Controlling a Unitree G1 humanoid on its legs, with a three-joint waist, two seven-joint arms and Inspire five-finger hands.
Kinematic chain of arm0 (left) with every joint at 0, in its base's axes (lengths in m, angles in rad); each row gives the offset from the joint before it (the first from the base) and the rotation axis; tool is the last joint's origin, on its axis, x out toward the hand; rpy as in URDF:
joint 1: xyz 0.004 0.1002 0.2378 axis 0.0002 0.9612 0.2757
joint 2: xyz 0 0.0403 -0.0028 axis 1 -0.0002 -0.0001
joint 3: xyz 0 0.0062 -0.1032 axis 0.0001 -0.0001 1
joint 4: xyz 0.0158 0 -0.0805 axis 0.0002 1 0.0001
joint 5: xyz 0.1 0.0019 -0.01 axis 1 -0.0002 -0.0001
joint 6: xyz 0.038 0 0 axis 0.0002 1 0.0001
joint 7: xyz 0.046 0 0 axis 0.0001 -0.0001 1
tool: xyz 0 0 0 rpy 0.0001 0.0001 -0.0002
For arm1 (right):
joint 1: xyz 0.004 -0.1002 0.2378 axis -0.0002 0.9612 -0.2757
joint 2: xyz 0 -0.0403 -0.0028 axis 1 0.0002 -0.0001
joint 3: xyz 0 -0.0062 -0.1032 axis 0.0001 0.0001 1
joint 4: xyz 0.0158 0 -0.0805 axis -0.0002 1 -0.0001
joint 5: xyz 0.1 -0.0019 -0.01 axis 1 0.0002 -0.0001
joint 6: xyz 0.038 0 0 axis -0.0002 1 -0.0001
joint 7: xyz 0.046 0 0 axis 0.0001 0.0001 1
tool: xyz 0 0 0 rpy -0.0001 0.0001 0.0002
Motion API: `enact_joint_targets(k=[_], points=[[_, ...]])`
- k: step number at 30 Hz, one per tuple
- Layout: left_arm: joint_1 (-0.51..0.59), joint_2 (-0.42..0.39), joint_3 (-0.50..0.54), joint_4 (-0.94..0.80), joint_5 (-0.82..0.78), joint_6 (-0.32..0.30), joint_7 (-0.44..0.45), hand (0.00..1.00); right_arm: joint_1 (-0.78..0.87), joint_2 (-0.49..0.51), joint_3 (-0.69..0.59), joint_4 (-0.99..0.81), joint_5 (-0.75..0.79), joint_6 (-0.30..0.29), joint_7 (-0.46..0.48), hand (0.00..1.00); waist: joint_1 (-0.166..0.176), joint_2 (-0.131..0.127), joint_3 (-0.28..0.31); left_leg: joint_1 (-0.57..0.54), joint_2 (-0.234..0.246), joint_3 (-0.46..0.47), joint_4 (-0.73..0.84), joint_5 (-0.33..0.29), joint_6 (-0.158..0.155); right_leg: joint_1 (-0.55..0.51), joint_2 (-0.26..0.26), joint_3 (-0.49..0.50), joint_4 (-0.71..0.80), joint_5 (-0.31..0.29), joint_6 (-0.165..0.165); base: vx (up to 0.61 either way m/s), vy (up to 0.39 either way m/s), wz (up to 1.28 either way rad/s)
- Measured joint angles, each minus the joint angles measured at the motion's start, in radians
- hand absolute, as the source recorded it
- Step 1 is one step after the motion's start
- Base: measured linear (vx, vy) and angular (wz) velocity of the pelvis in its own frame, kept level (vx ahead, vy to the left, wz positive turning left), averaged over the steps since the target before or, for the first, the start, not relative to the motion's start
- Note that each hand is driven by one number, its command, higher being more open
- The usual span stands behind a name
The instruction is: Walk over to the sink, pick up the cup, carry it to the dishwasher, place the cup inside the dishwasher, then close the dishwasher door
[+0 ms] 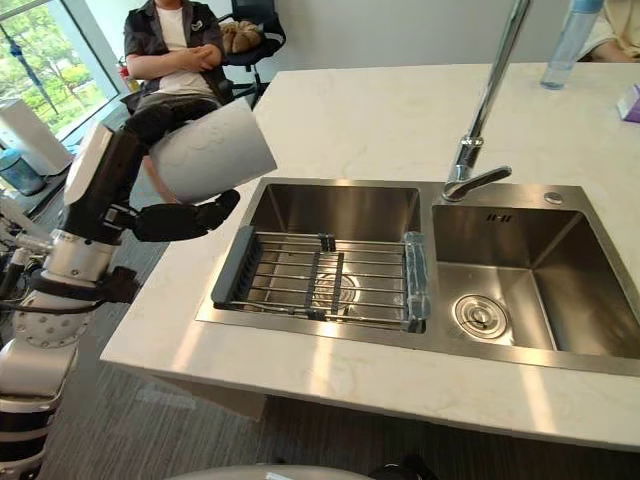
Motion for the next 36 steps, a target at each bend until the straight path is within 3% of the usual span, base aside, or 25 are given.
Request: enact_joint_targets(k=[5, 7, 8, 9, 10, 11, 12, 14, 15, 16, 19, 20, 23, 24, 25, 26, 27, 28, 29, 30, 31, 32, 33, 34, 36], points=[[0.143, -0.009, 0.114, 0.011, 0.001, 0.001, 0.000, 0.00, -0.027, -0.008, -0.001, 0.016, -0.115, 0.010, 0.011, 1.00, 0.034, 0.015, -0.006, -0.037, -0.010, -0.058, 0.025, -0.001, 0.010, 0.018, -0.002, -0.060, 0.001, -0.013, 0.007, 0.00, -0.010, 0.33], [0.200, -0.040, 0.164, 0.014, 0.001, 0.001, 0.000, 0.00, -0.025, -0.013, -0.035, 0.034, -0.144, 0.012, 0.012, 1.00, 0.054, 0.021, -0.010, -0.033, -0.032, -0.072, -0.017, 0.029, 0.039, 0.037, -0.021, -0.115, 0.017, -0.037, 0.021, -0.01, -0.015, 0.70], [0.212, -0.051, 0.175, 0.014, 0.001, 0.001, 0.000, 0.00, -0.024, -0.014, -0.045, 0.040, -0.151, 0.012, 0.012, 1.00, 0.055, 0.021, -0.011, -0.030, -0.043, -0.069, -0.045, 0.043, 0.067, 0.043, -0.033, -0.140, 0.028, -0.050, 0.022, 0.00, 0.006, 1.18], [0.222, -0.060, 0.187, 0.015, 0.001, 0.002, 0.000, 0.00, -0.017, -0.015, -0.066, 0.043, -0.154, 0.012, 0.010, 1.00, 0.056, 0.022, -0.012, -0.024, -0.058, -0.035, -0.100, 0.067, 0.155, 0.056, -0.057, -0.201, 0.053, -0.057, 0.016, 0.02, 0.023, 1.67], [0.217, -0.060, 0.190, 0.018, 0.000, 0.002, 0.000, 0.00, -0.004, -0.010, -0.084, 0.037, -0.153, 0.010, 0.010, 1.00, 0.046, 0.020, -0.009, -0.028, -0.038, 0.117, -0.122, 0.088, 0.242, 0.086, -0.075, -0.284, 0.070, -0.059, 0.019, 0.02, 0.021, 1.91], [0.215, -0.060, 0.189, 0.019, 0.000, 0.001, 0.000, 0.00, 0.002, -0.010, -0.087, 0.034, -0.152, 0.010, 0.010, 1.00, 0.040, 0.022, -0.009, -0.036, -0.020, 0.202, -0.119, 0.089, 0.256, 0.102, -0.081, -0.332, 0.076, -0.059, 0.018, 0.06, 0.111, 2.49], [0.204, -0.060, 0.188, 0.027, -0.001, -0.007, 0.000, 0.00, 0.019, -0.013, -0.088, 0.019, -0.151, 0.006, 0.007, 1.00, 0.033, 0.025, -0.006, -0.050, 0.020, 0.422, -0.072, 0.130, 0.317, 0.146, -0.108, -0.445, 0.113, -0.074, 0.026, 0.06, 0.137, 2.11], [0.177, -0.077, 0.175, 0.053, -0.001, -0.018, 0.003, 0.00, 0.032, -0.033, -0.099, 0.001, -0.150, -0.001, 0.000, 1.00, 0.029, 0.058, 0.014, -0.056, 0.021, 0.555, -0.011, 0.195, 0.293, 0.177, -0.164, -0.544, 0.241, -0.124, 0.022, 0.04, 0.224, 2.03], [0.168, -0.078, 0.183, 0.066, -0.014, -0.018, 0.031, 0.00, 0.038, -0.024, -0.125, -0.003, -0.144, -0.034, 0.005, 1.00, 0.029, 0.064, 0.033, -0.071, 0.019, 0.566, 0.003, 0.195, 0.291, 0.168, -0.136, -0.536, 0.264, -0.220, 0.019, -0.14, 0.149, 2.30], [0.166, -0.087, 0.198, 0.077, -0.032, -0.019, 0.061, 0.00, 0.062, 0.013, -0.126, -0.041, -0.138, -0.048, 0.015, 1.00, 0.007, 0.038, 0.038, -0.104, -0.008, 0.538, 0.011, 0.183, 0.278, 0.171, -0.128, -0.515, 0.240, -0.215, 0.015, -0.17, 0.062, 1.80], [0.177, -0.117, 0.202, 0.082, -0.070, -0.029, 0.105, 0.00, 0.059, 0.009, -0.125, -0.029, -0.133, -0.039, 0.007, 1.00, 0.050, 0.035, 0.042, -0.125, 0.048, 0.631, 0.179, 0.031, 0.243, 0.172, -0.154, -0.524, 0.275, -0.214, 0.051, -0.02, 0.086, 0.48], [0.176, -0.126, 0.197, 0.083, -0.080, -0.050, 0.110, 0.00, 0.047, -0.012, -0.113, -0.028, -0.133, -0.019, 0.008, 1.00, 0.055, 0.030, 0.047, -0.117, 0.033, 0.651, 0.200, 0.012, 0.204, 0.187, -0.172, -0.530, 0.299, -0.216, 0.058, 0.00, 0.198, 0.31], [0.135, -0.146, 0.120, 0.078, -0.089, -0.092, 0.124, 0.00, 0.030, -0.005, -0.097, -0.027, -0.133, -0.008, 0.009, 1.00, 0.044, -0.007, 0.072, -0.122, -0.047, 0.618, 0.164, -0.019, 0.229, 0.205, -0.215, -0.551, 0.313, -0.218, 0.043, -0.05, 0.253, 0.58], [0.134, -0.170, 0.095, 0.073, -0.089, -0.100, 0.123, 0.00, 0.016, -0.004, -0.099, -0.027, -0.134, -0.002, 0.009, 1.00, 0.040, -0.028, 0.085, -0.114, -0.062, 0.665, 0.164, -0.031, 0.237, 0.215, -0.230, -0.567, 0.313, -0.214, 0.032, -0.06, 0.244, 0.66], [0.134, -0.179, 0.083, 0.072, -0.089, -0.102, 0.123, 0.00, 0.013, 0.003, -0.098, -0.027, -0.136, 0.001, 0.006, 1.00, 0.039, -0.043, 0.093, -0.105, -0.061, 0.701, 0.188, -0.048, 0.243, 0.221, -0.248, -0.578, 0.313, -0.211, 0.025, 0.05, 0.279, 0.57], [0.134, -0.199, 0.064, 0.062, -0.088, -0.102, 0.122, 0.00, 0.016, -0.002, -0.099, -0.029, -0.141, 0.006, 0.005, 1.00, 0.039, -0.048, 0.096, -0.102, -0.032, 0.754, 0.274, -0.118, 0.255, 0.238, -0.275, -0.598, 0.361, -0.208, 0.027, 0.10, 0.178, 0.60], [0.127, -0.220, 0.047, 0.055, -0.088, -0.102, 0.122, 0.00, 0.022, -0.007, -0.107, -0.035, -0.142, 0.007, 0.005, 1.00, 0.032, -0.055, 0.102, -0.105, -0.060, 0.721, 0.286, -0.138, 0.250, 0.246, -0.319, -0.597, 0.443, -0.196, 0.015, 0.13, 0.375, 1.34], [0.104, -0.264, -0.003, 0.049, -0.089, -0.102, 0.122, 0.00, 0.045, -0.007, -0.148, -0.072, -0.150, 0.006, 0.006, 1.00, 0.011, -0.057, 0.103, -0.094, -0.132, 0.640, 0.227, -0.129, 0.270, 0.211, -0.395, -0.515, 0.627, -0.108, -0.117, 0.07, 0.306, 1.59], [0.091, -0.274, -0.026, 0.047, -0.090, -0.104, 0.121, 0.00, 0.051, -0.005, -0.161, -0.079, -0.150, 0.007, 0.009, 1.00, 0.000, -0.056, 0.103, -0.090, -0.158, 0.596, 0.199, -0.119, 0.279, 0.181, -0.409, -0.449, 0.699, -0.044, -0.201, 0.05, 0.313, 2.04], [0.067, -0.287, -0.061, 0.048, -0.096, -0.113, 0.121, 0.00, 0.055, 0.007, -0.185, -0.079, -0.148, 0.009, 0.014, 1.00, -0.018, -0.046, 0.097, -0.092, -0.182, 0.514, 0.159, -0.100, 0.297, 0.115, -0.396, -0.308, 0.809, -0.038, -0.239, 0.04, 0.172, 2.38], [0.036, -0.312, -0.106, 0.061, -0.109, -0.124, 0.122, 0.00, 0.049, 0.031, -0.208, -0.094, -0.148, 0.007, 0.025, 1.00, -0.044, -0.053, 0.103, -0.091, -0.225, 0.403, 0.099, -0.063, 0.315, 0.013, -0.308, -0.126, 0.950, -0.143, -0.194, 0.03, 0.139, 2.57], [0.020, -0.330, -0.147, 0.081, -0.115, -0.133, 0.121, 0.00, 0.051, 0.043, -0.207, -0.098, -0.149, 0.002, 0.033, 1.00, -0.060, -0.056, 0.102, -0.087, -0.247, 0.340, 0.071, -0.048, 0.316, -0.027, -0.246, -0.052, 0.992, -0.188, -0.180, 0.06, 0.099, 3.17], [-0.009, -0.360, -0.232, 0.133, -0.120, -0.137, 0.121, 0.00, 0.064, 0.058, -0.191, -0.105, -0.149, -0.002, 0.042, 1.00, -0.077, -0.057, 0.102, -0.066, -0.281, 0.233, 0.029, -0.033, 0.305, -0.078, -0.124, 0.050, 1.021, -0.260, -0.146, 0.13, 0.041, 3.23], [-0.011, -0.361, -0.322, 0.172, -0.118, -0.128, 0.120, 0.00, 0.069, 0.060, -0.163, -0.113, -0.150, -0.005, 0.040, 1.00, -0.091, -0.059, 0.100, -0.034, -0.293, 0.197, 0.004, -0.028, 0.300, -0.121, -0.050, 0.095, 1.007, -0.306, -0.111, 0.19, 0.015, 3.06], [-0.007, -0.332, -0.414, 0.181, -0.116, -0.095, 0.102, 0.00, 0.060, 0.050, -0.111, -0.118, -0.152, -0.013, 0.038, 1.00, -0.071, -0.060, 0.100, 0.004, -0.332, 0.129, -0.024, -0.024, 0.320, -0.217, -0.050, 0.116, 0.962, -0.351, -0.094, 0.30, 0.073, 1.83]])
